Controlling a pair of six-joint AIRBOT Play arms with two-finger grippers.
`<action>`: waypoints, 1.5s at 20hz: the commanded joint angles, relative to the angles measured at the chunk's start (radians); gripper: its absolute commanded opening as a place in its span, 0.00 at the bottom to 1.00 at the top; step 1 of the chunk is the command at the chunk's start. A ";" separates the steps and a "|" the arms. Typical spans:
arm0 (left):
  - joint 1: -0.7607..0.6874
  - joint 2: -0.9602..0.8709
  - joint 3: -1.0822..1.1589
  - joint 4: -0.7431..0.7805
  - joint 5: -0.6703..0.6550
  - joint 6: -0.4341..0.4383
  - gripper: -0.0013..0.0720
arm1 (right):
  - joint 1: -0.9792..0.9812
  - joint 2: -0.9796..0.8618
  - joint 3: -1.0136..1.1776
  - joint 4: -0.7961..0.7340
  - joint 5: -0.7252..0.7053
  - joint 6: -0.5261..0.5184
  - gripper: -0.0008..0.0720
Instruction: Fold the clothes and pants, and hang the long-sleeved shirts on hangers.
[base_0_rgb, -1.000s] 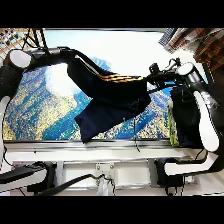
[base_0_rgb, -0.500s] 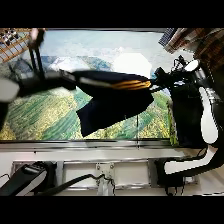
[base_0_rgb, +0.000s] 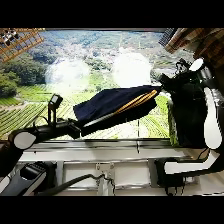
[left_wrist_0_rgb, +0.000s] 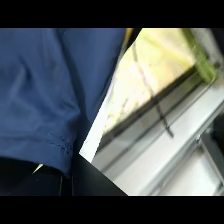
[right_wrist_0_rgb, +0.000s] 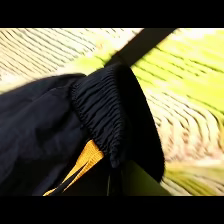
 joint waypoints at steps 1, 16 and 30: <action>-0.005 0.033 -0.106 0.003 -0.063 -0.010 0.02 | 0.000 0.043 -0.017 -0.053 0.095 -0.010 0.05; 0.012 0.029 -0.190 0.466 -0.085 -0.313 0.02 | 0.109 0.122 -0.304 -0.049 0.111 -0.053 0.06; 0.487 0.030 -0.132 0.414 -0.117 -0.339 0.82 | 0.254 0.275 -0.305 -0.103 -0.006 -0.068 0.43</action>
